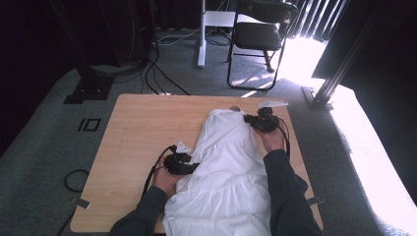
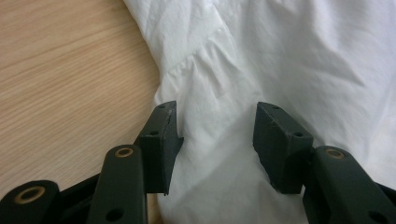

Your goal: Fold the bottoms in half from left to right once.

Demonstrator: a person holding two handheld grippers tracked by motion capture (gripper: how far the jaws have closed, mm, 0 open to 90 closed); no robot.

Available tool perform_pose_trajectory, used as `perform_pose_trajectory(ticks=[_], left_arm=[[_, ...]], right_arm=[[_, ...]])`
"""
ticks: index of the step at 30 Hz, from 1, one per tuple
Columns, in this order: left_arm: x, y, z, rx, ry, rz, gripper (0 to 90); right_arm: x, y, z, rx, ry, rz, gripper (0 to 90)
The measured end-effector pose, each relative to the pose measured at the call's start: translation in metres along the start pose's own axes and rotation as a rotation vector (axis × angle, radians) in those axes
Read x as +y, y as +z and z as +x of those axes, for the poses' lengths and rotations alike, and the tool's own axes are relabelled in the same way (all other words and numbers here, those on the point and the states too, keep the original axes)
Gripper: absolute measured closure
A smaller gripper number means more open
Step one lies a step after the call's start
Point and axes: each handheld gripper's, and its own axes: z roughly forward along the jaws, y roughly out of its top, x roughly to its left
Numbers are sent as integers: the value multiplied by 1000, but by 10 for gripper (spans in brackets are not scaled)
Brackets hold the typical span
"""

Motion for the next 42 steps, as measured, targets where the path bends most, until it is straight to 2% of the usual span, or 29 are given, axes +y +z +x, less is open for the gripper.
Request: perform_pose_trajectory(ticks=[3, 4, 6, 7, 9, 10, 12, 13, 14, 16, 21, 23, 25, 28, 31, 33, 34, 35, 36, 38, 41, 42], left_arm=[[1, 2, 0, 1, 5, 13, 514], [1, 2, 0, -2, 3, 15, 513], [1, 1, 0, -4, 5, 15, 513], [1, 1, 0, -4, 5, 15, 512], [1, -1, 1, -4, 4, 5, 509], [2, -2, 2, -6, 0, -3, 509], [4, -5, 4, -1, -10, -19, 508], [5, -6, 5, -1, -13, -28, 507], [5, -6, 5, -1, -13, -28, 506], [10, -9, 6, 8, -17, -45, 506], [17, -9, 6, 7, -8, -51, 506], [18, -7, 4, 5, 5, -41, 506], [18, -3, 2, 3, 8, -34, 506], [17, 1, 0, -1, 14, -23, 506], [16, 4, -2, -3, 17, -15, 507], [15, 5, -2, -3, 17, -14, 507], [15, 5, -2, -3, 16, -15, 507], [16, 5, -2, -3, 16, -15, 507], [16, 4, -1, -3, 15, -16, 507], [15, 4, 0, -4, 8, -22, 507], [15, 5, 0, -4, 11, -14, 507], [15, 5, 0, -5, 10, -16, 507]], right_arm=[[-29, 25, -14, -50, 36, 173, 865], [-39, 32, -17, -50, 59, 215, 856], [-51, 41, -22, -38, 88, 246, 777], [-54, 43, -23, -38, 95, 244, 704], [-51, 40, -23, -54, 85, 208, 659], [-47, 38, -24, -49, 89, 180, 627], [-38, 35, -26, -72, 101, 131, 598], [-33, 34, -27, -85, 121, 112, 594], [-33, 34, -27, -85, 121, 112, 594], [-23, 40, -32, -76, 180, 74, 578], [-18, 59, -37, -73, 267, 63, 594], [-19, 68, -37, -49, 300, 70, 574], [-20, 75, -34, -31, 306, 88, 544], [-23, 84, -27, 1, 280, 113, 503], [-27, 94, -17, -8, 240, 188, 517], [-29, 99, -12, -28, 205, 221, 589], [-29, 100, -10, -33, 187, 231, 668], [-28, 101, -8, -42, 150, 239, 776], [-26, 100, -5, -68, 113, 246, 808], [-20, 94, -4, -112, 63, 238, 830], [-6, 79, -6, -155, 4, 190, 835], [1, 72, -8, -184, -21, 168, 834]])
